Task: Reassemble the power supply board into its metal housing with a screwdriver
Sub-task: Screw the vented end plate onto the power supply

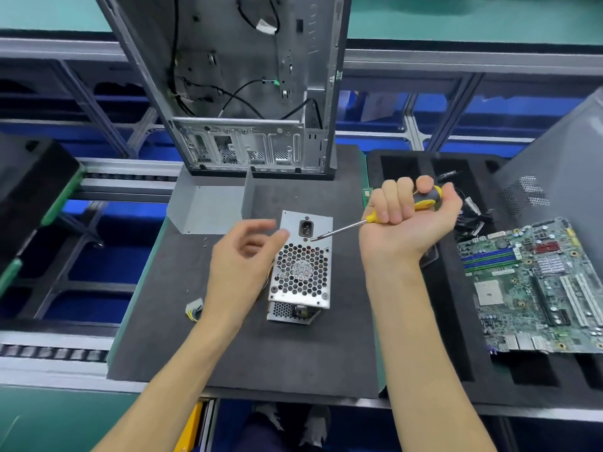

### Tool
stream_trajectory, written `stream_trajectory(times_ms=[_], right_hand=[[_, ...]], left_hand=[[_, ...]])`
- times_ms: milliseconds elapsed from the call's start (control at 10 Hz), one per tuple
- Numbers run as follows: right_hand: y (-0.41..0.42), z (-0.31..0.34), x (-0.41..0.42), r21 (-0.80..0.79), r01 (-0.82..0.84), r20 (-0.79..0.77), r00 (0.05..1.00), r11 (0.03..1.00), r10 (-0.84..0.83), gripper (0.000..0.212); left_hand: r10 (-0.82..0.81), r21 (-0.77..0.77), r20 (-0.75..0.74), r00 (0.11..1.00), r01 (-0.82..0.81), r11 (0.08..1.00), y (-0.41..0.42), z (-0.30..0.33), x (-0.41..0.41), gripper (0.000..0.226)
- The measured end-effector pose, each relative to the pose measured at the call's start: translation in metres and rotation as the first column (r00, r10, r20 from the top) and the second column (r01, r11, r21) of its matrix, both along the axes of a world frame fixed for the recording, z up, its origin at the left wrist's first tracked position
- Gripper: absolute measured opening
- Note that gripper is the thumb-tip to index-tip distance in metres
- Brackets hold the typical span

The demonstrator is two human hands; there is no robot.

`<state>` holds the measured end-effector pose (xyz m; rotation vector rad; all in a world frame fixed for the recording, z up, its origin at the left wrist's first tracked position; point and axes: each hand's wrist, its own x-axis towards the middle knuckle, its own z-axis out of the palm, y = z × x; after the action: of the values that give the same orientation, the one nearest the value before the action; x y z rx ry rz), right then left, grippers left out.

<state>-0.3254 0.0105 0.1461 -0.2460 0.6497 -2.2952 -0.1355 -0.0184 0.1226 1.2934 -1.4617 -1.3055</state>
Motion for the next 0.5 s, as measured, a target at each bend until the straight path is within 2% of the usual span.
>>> stream_trajectory(times_ms=[100,200,300,500], right_hand=[[0.0,0.013,-0.001,-0.043,-0.05,-0.056,0.997,0.998,0.047,0.043],[-0.003,0.015,0.0,-0.025,-0.045,-0.152,0.988,0.999,0.041,0.041],[-0.007,0.01,0.003,0.002,-0.034,-0.254,0.967,0.999,0.033,0.037],[-0.013,0.0,0.005,0.02,-0.036,-0.323,0.945,0.999,0.041,0.037]], left_hand=[[0.04,0.126,0.24,0.97,-0.072,0.989,-0.003,-0.016,0.006,0.039],[-0.113,0.398,0.124,0.986,0.055,0.916,0.0,-0.029,0.004,0.032],[-0.129,0.408,0.061,0.99,0.093,0.908,0.001,-0.029,0.002,0.025],[-0.125,0.406,0.024,0.992,0.104,0.908,0.001,-0.027,0.002,0.024]])
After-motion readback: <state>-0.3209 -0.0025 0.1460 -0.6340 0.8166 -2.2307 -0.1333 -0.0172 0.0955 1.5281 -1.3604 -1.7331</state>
